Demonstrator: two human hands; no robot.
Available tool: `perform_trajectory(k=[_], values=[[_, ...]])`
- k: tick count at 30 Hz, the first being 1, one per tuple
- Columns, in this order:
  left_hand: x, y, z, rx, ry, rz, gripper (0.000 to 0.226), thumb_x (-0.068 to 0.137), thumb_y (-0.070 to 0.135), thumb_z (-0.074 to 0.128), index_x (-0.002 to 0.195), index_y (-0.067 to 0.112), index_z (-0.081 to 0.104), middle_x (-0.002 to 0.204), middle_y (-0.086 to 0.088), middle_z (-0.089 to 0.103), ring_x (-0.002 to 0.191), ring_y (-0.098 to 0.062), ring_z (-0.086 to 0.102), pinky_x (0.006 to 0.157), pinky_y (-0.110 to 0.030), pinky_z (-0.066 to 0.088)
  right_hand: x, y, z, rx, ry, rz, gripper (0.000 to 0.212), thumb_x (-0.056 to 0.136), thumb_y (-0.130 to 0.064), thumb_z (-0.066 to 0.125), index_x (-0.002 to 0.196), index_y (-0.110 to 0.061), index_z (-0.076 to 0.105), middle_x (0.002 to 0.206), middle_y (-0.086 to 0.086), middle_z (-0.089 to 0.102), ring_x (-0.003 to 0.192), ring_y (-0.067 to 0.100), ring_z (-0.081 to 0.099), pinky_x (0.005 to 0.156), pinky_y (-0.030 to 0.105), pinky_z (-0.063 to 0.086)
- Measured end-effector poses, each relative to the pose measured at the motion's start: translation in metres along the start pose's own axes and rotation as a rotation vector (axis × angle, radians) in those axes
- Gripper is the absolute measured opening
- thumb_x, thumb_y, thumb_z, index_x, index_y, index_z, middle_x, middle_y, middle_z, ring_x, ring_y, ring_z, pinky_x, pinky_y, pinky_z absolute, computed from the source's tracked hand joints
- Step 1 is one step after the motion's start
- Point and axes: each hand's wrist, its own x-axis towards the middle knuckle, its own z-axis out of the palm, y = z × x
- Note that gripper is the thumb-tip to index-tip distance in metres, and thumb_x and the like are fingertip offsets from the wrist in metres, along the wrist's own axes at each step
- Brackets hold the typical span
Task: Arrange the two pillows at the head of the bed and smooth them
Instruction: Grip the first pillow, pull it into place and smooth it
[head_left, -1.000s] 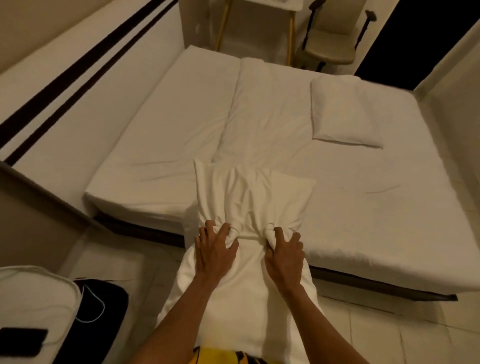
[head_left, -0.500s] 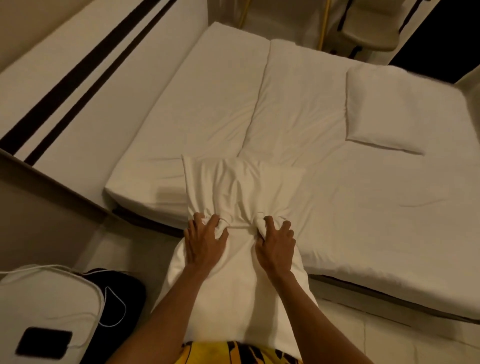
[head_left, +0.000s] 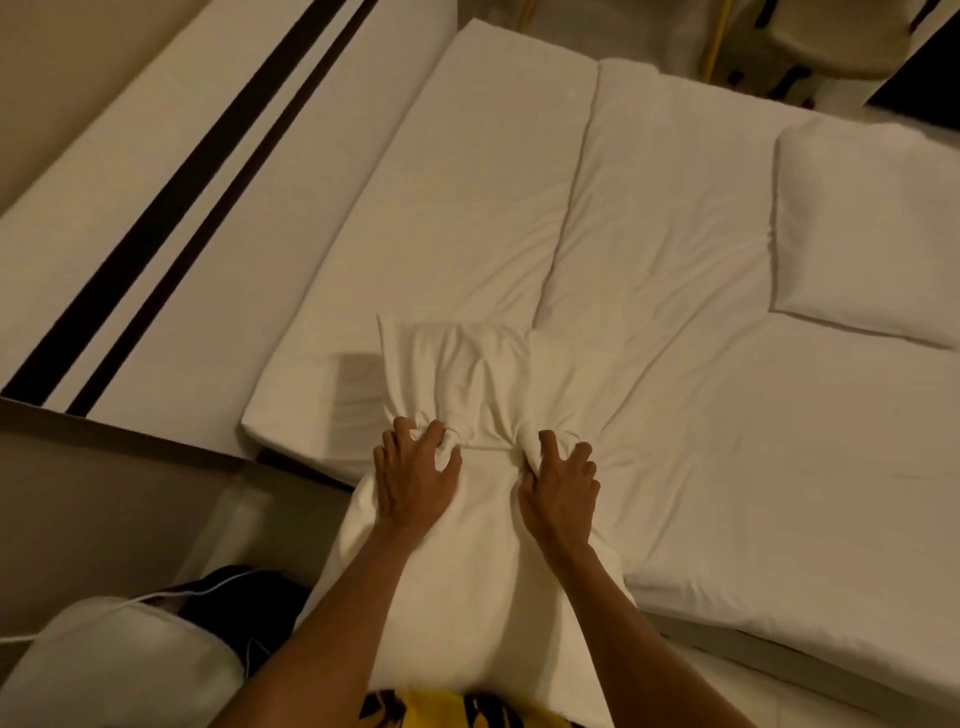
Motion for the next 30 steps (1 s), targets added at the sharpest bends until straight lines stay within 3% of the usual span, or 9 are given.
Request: perform_trajectory(k=[7,13,18,22,26,30], values=[[0.096,-0.033,0.001,-0.031,-0.037,0.053,0.030,0.083,0.046,0.051,0.101,0.025,0.063,0.099,-0.006,0.052,0.080,-0.028,0.051,0.070,-0.039,0.041,0.069,-0.060,0.014,0.017,0.013,0.058,0.043,0.089,-0.022,0.053,0.131,-0.023,0.045,0.118,0.018,0.044,0.090,0.036,0.050,0.077,0.046,0.047],[0.240,-0.091,0.011,-0.015,-0.009,0.101,0.023,0.086,0.044,0.055,0.096,0.023,0.060,0.098,-0.006,0.051,0.080,-0.028,0.051,0.069,-0.040,0.042,0.178,-0.149,0.059,0.090,0.058,0.113,0.043,0.089,-0.022,0.055,0.131,-0.020,0.049,0.119,0.020,0.045,0.095,0.041,0.051,0.079,0.048,0.043],[0.377,-0.171,0.060,-0.006,0.110,0.140,0.025,0.090,0.044,0.055,0.092,0.020,0.060,0.099,-0.008,0.052,0.082,-0.030,0.052,0.070,-0.043,0.043,0.294,-0.231,0.144,0.147,0.155,0.081,0.042,0.089,-0.025,0.057,0.130,-0.020,0.048,0.120,0.022,0.045,0.092,0.041,0.052,0.077,0.049,0.044],[0.461,-0.243,0.141,-0.003,0.174,0.129,0.028,0.092,0.046,0.056,0.096,0.020,0.063,0.106,-0.010,0.054,0.093,-0.031,0.053,0.078,-0.043,0.040,0.378,-0.270,0.247,0.155,0.198,0.102,0.045,0.092,-0.032,0.054,0.135,-0.021,0.045,0.128,0.024,0.044,0.097,0.040,0.051,0.080,0.049,0.042],[0.476,-0.300,0.238,0.021,0.326,0.023,0.036,0.092,0.055,0.056,0.100,0.021,0.066,0.113,-0.010,0.058,0.102,-0.033,0.054,0.087,-0.044,0.040,0.409,-0.265,0.360,0.170,0.378,0.174,0.050,0.092,-0.050,0.051,0.137,-0.027,0.045,0.139,0.020,0.044,0.110,0.039,0.049,0.093,0.050,0.039],[0.491,-0.302,0.261,0.012,0.422,-0.001,0.038,0.090,0.059,0.053,0.097,0.024,0.064,0.113,-0.009,0.059,0.103,-0.031,0.055,0.089,-0.043,0.038,0.424,-0.257,0.390,0.240,0.517,0.183,0.054,0.093,-0.053,0.050,0.138,-0.024,0.048,0.138,0.021,0.046,0.116,0.039,0.048,0.100,0.053,0.037]])
